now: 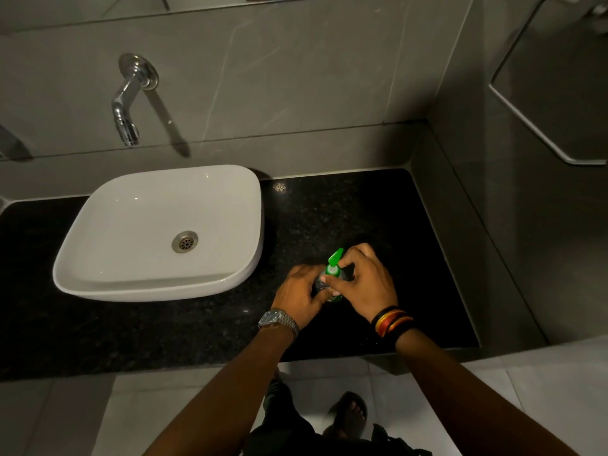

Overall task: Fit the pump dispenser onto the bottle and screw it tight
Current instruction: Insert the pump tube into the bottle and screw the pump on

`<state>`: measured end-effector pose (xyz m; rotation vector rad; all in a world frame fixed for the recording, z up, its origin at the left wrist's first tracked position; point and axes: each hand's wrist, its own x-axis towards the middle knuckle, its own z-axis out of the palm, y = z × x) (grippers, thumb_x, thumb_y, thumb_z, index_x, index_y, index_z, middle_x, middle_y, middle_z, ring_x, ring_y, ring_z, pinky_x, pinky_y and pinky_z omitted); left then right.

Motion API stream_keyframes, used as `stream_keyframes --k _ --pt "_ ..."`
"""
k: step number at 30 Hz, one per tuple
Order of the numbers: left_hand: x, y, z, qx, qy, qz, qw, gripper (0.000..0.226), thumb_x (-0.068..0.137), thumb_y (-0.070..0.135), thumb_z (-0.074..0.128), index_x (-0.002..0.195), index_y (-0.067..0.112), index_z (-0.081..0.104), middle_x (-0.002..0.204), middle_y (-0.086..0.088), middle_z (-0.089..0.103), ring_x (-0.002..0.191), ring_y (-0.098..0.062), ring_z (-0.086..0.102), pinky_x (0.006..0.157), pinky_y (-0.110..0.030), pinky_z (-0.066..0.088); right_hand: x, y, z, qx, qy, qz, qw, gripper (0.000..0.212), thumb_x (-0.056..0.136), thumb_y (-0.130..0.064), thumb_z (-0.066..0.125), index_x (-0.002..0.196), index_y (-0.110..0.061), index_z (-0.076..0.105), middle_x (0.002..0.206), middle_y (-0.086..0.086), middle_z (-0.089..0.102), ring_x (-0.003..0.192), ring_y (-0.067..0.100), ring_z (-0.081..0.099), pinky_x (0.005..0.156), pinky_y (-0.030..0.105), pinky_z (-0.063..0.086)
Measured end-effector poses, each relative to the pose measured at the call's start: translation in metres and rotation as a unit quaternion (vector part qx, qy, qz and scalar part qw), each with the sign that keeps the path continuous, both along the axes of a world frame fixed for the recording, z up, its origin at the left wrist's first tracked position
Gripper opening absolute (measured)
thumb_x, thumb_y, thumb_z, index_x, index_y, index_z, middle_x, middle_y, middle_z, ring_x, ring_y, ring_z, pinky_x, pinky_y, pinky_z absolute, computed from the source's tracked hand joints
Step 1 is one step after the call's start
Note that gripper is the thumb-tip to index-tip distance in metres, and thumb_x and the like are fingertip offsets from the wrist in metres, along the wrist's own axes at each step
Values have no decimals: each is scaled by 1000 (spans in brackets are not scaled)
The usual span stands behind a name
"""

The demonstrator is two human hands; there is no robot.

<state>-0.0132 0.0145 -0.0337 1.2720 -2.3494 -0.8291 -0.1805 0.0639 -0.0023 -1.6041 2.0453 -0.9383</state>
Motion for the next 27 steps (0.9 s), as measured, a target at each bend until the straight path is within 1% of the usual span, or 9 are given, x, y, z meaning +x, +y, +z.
stream_keyframes --k 4,8,10,13,14,16,19,21,27 --pt "0 1 1 0 3 1 1000 50 89 45 69 134 26 60 122 0 68 115 -20 57 93 -34 52 -3 4 -9 -2 -13 37 999 45 74 -48 79 111 -24 70 123 -17 44 76 -9 48 67 8 40" --pt "-2 2 2 -5 6 5 1000 49 88 43 71 131 21 62 120 -3 69 114 -21 57 93 -35 52 -3 2 -9 -8 -24 29 999 36 75 -36 83 102 -13 75 115 -16 45 74 -8 47 67 7 37" --pt "-3 3 3 -21 3 4 1000 46 88 36 71 130 19 63 121 -4 69 116 -22 57 97 -37 51 2 2 -7 -19 -14 10 1000 34 74 -41 81 94 -15 72 107 -17 44 74 -2 50 65 11 42" --pt "-4 6 2 -45 -1 5 999 44 88 28 70 129 14 65 124 -6 68 122 -27 57 104 -39 48 12 5 -8 -10 1 -49 999 42 73 -50 79 89 -15 61 100 -8 49 76 12 59 61 32 53" --pt "-5 7 3 -46 -2 5 999 43 88 28 70 129 13 65 125 -7 68 123 -28 57 104 -40 48 12 6 -8 -8 0 -56 998 45 72 -52 79 89 -15 61 100 -7 50 77 14 59 62 33 53" --pt "-5 6 4 -47 -1 4 999 43 88 29 71 128 13 65 124 -8 68 122 -29 57 104 -41 48 7 6 -9 -7 -33 -31 999 47 70 -51 81 98 -16 66 113 -9 50 85 10 58 69 26 53" --pt "-5 3 6 -43 -3 1 999 45 88 33 73 128 13 66 125 -8 68 121 -29 57 103 -42 48 -6 5 -8 1 -97 38 995 42 74 -35 84 112 -22 73 136 -14 41 111 1 51 87 9 44" --pt "-6 3 6 -39 -5 2 999 47 88 36 73 128 14 65 124 -7 68 120 -28 57 103 -42 48 -10 3 -6 -1 -91 49 995 36 75 -30 84 108 -20 76 137 -11 44 120 3 49 96 16 44" --pt "-6 4 4 -37 -3 5 999 45 88 32 73 129 15 65 122 -7 68 118 -28 58 100 -42 49 -2 -1 -1 -14 -56 14 998 38 68 -32 88 90 -9 67 115 -2 53 104 15 58 84 29 52"
